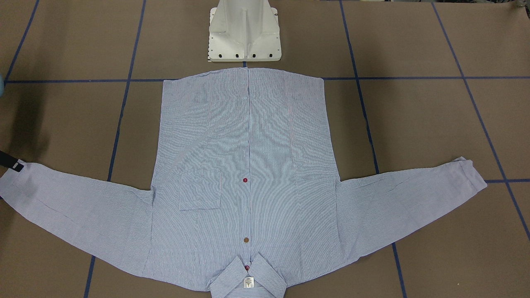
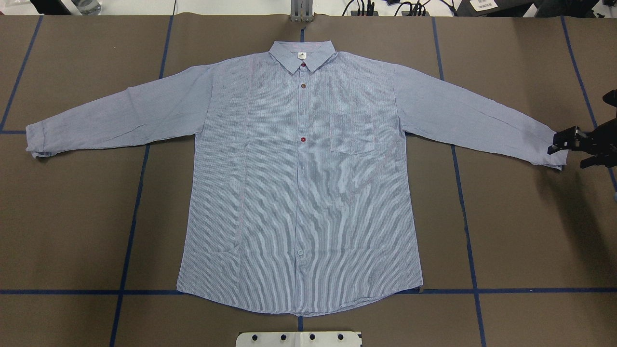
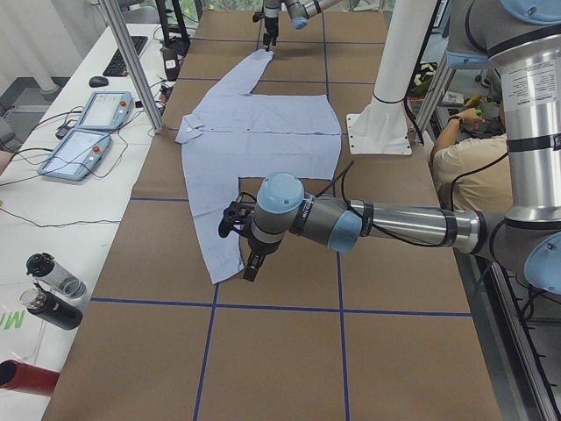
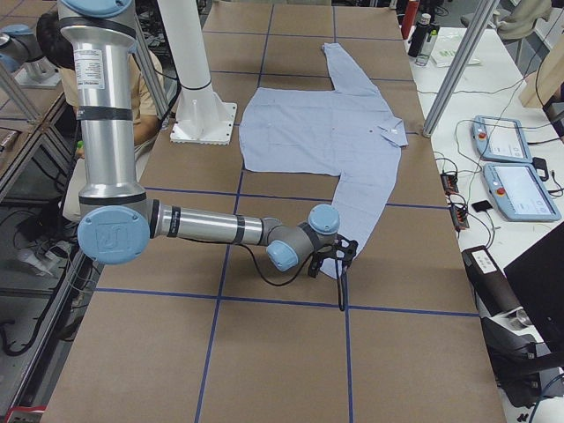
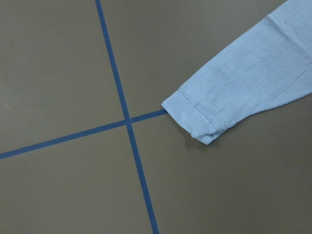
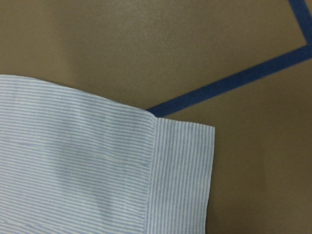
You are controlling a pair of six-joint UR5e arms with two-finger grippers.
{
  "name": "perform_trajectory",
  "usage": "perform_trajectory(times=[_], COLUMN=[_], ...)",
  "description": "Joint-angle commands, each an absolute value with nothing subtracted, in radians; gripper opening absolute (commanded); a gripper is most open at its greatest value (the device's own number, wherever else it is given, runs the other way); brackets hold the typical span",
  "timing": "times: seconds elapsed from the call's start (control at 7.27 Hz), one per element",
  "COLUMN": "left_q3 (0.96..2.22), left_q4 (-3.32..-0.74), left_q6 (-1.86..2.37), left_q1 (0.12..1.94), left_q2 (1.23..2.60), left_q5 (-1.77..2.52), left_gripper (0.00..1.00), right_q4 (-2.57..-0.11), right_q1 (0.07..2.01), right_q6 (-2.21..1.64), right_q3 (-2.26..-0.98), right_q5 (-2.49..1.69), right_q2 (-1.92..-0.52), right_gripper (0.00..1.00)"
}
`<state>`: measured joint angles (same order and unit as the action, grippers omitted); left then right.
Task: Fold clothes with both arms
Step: 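Lower the right gripper and grasp the cuff of the sleeve nearest it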
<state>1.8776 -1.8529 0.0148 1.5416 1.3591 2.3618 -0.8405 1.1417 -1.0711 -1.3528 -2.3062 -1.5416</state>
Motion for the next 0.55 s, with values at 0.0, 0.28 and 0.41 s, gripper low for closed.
perform_trajectory(times=[0.0, 0.28, 0.41], left_q3=[1.879, 1.879, 1.879], left_q4=[-1.853, -1.852, -1.852], left_q6=[0.014, 0.017, 0.017], left_q1=[1.542, 1.542, 1.542], left_q2=[1.359, 1.359, 1.359], left_q5=[2.362, 2.362, 2.362], left_gripper=[0.99, 0.99, 0.99], right_q4=[-0.831, -0.831, -0.831], right_q1=[1.127, 1.127, 1.127], right_q6=[-1.104, -1.108, -1.145], right_q3=[-1.345, -1.342, -1.342], right_q5=[-2.304, -2.303, -2.303], right_q2=[-1.543, -1.543, -1.543], right_gripper=[0.92, 0.82, 0.6])
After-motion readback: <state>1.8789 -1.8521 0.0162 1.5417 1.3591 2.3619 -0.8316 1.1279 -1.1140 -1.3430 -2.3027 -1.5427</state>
